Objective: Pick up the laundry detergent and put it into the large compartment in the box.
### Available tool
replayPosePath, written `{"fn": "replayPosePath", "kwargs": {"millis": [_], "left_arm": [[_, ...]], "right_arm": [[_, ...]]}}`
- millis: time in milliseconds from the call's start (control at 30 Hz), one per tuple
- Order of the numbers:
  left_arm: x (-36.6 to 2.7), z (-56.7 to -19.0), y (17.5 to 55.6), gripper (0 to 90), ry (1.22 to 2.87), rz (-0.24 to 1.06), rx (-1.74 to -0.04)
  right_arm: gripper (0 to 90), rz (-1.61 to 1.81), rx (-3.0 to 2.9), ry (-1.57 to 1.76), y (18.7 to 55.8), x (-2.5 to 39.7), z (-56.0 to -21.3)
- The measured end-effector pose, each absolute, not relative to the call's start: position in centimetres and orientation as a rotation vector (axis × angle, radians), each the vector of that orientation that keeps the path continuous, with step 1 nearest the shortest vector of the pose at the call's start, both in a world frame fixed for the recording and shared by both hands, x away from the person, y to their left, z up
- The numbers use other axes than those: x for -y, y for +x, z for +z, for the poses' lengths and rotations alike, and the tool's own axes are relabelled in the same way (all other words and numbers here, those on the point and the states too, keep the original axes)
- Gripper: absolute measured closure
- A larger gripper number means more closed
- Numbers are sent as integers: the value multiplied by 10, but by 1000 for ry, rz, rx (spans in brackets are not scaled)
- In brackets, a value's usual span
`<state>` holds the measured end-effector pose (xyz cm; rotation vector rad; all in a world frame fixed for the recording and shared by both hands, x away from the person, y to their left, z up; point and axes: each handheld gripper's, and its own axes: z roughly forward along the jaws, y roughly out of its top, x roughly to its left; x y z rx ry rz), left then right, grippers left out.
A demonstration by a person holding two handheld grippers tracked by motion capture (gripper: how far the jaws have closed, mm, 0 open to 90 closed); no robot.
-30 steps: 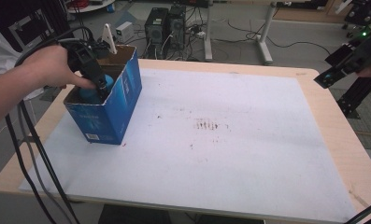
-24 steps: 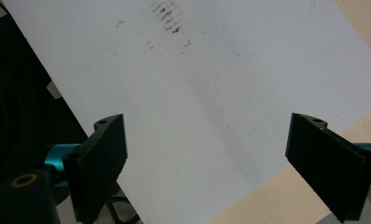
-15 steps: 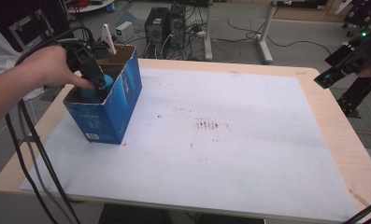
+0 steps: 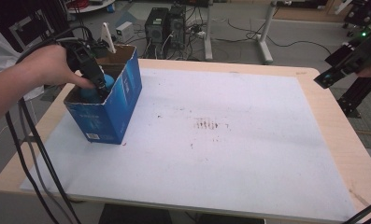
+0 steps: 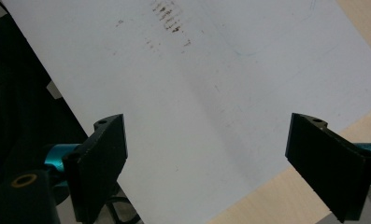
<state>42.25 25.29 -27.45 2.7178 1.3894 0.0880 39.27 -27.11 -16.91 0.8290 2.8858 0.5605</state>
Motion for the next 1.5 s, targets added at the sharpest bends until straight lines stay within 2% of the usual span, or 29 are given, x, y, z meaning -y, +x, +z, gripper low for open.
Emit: {"fn": "replayPosePath", "kwargs": {"millis": [1300,1500], "left_arm": [[-252,-275,422,344,2732,67,-1373],[-252,-276,421,307,2736,56,-1361]], "right_arm": [[120,566,-2885,834,393,272,-170],[120,564,-2887,829,393,272,-170]]}}
